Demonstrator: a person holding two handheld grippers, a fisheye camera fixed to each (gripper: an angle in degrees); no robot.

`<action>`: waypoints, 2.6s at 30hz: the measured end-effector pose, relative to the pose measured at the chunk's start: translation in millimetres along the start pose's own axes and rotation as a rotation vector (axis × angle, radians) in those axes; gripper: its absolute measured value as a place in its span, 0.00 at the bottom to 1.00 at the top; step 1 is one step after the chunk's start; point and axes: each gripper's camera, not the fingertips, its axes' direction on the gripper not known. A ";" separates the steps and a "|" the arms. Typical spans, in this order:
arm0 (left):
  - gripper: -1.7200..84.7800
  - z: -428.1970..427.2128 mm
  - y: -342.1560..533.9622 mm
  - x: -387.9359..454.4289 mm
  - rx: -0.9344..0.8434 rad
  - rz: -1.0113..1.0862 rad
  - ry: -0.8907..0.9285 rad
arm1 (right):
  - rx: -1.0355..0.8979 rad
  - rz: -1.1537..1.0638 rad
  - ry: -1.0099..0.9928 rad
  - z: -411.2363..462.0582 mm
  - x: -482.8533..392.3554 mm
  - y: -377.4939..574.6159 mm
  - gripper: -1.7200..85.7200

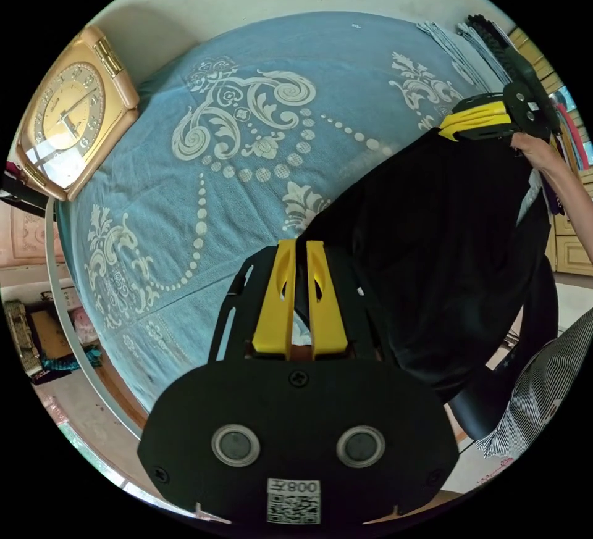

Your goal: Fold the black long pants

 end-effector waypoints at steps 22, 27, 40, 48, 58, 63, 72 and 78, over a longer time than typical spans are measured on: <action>0.04 -150.4 282.2 88.9 0.226 0.079 -0.039 | 0.226 -0.034 0.140 -202.8 -204.0 210.5 0.03; 0.04 -143.4 355.5 120.7 0.164 0.109 -0.058 | 0.194 -0.074 0.091 -210.6 -269.1 255.7 0.03; 0.03 -100.9 482.5 139.0 0.060 0.014 0.002 | 0.008 -0.168 0.029 -174.7 -393.7 289.8 0.03; 0.03 -85.2 532.6 140.0 0.040 -0.002 0.022 | -0.005 -0.145 -0.009 -170.0 -426.3 289.3 0.03; 0.03 -58.7 589.1 146.7 0.028 -0.032 0.049 | -0.046 -0.138 -0.041 -143.3 -465.0 285.0 0.03; 0.03 -44.6 610.8 151.6 0.016 -0.038 0.047 | -0.067 -0.139 -0.051 -124.8 -480.5 280.8 0.03; 0.03 -31.2 648.6 163.1 0.030 -0.022 0.004 | -0.047 -0.115 -0.074 -100.6 -498.1 271.7 0.03; 0.03 -10.1 671.3 169.5 0.016 -0.026 0.006 | -0.061 -0.111 -0.109 -67.2 -504.9 264.8 0.03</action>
